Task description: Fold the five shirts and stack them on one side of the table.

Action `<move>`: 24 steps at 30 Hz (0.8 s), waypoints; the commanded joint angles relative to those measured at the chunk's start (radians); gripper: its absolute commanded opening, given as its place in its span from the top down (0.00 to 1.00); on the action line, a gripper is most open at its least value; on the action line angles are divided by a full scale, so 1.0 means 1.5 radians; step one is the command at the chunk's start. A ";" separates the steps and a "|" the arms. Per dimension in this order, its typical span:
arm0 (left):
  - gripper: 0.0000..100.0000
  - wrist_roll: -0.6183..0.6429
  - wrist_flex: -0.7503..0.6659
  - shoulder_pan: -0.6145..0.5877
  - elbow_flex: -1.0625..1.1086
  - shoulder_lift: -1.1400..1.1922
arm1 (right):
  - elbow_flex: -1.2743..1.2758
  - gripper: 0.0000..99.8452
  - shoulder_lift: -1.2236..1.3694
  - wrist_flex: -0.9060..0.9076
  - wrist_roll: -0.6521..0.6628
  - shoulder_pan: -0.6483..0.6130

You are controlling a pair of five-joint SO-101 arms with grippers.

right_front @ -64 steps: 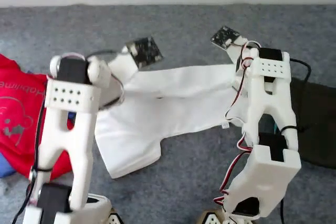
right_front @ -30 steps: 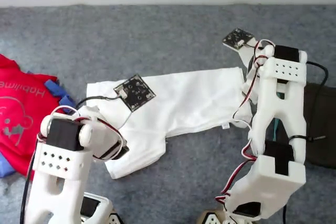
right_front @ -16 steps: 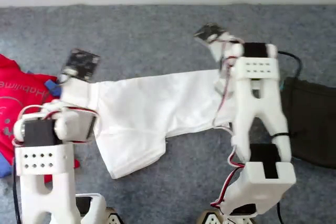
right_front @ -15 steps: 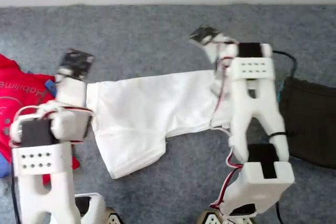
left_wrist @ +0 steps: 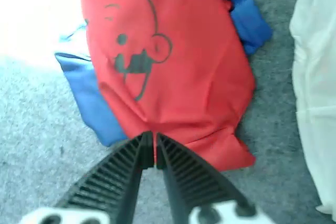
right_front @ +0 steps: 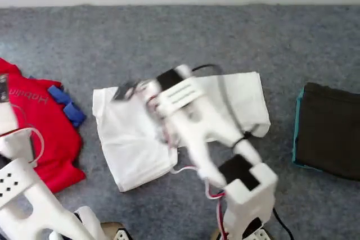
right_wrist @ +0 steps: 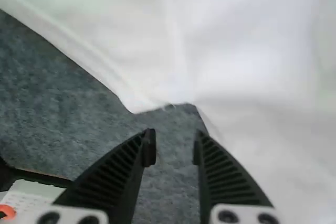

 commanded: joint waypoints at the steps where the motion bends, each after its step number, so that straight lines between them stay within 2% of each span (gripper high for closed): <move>1: 0.98 -0.024 -0.015 -0.049 -0.004 -0.011 | -0.025 0.79 0.026 -0.019 -0.029 -0.094; 5: 0.98 -0.024 -0.015 -0.065 -0.005 -0.011 | -0.025 0.82 0.059 -0.057 -0.030 -0.173; 10: 0.98 -0.024 -0.015 -0.070 -0.005 -0.011 | -0.025 0.80 0.073 -0.061 -0.031 -0.236; 18: 0.98 -0.024 -0.015 -0.068 -0.005 -0.011 | -0.020 0.76 0.075 -0.085 -0.032 -0.289; 24: 0.98 -0.024 -0.016 -0.066 -0.005 -0.011 | -0.023 0.76 0.153 -0.109 -0.032 -0.294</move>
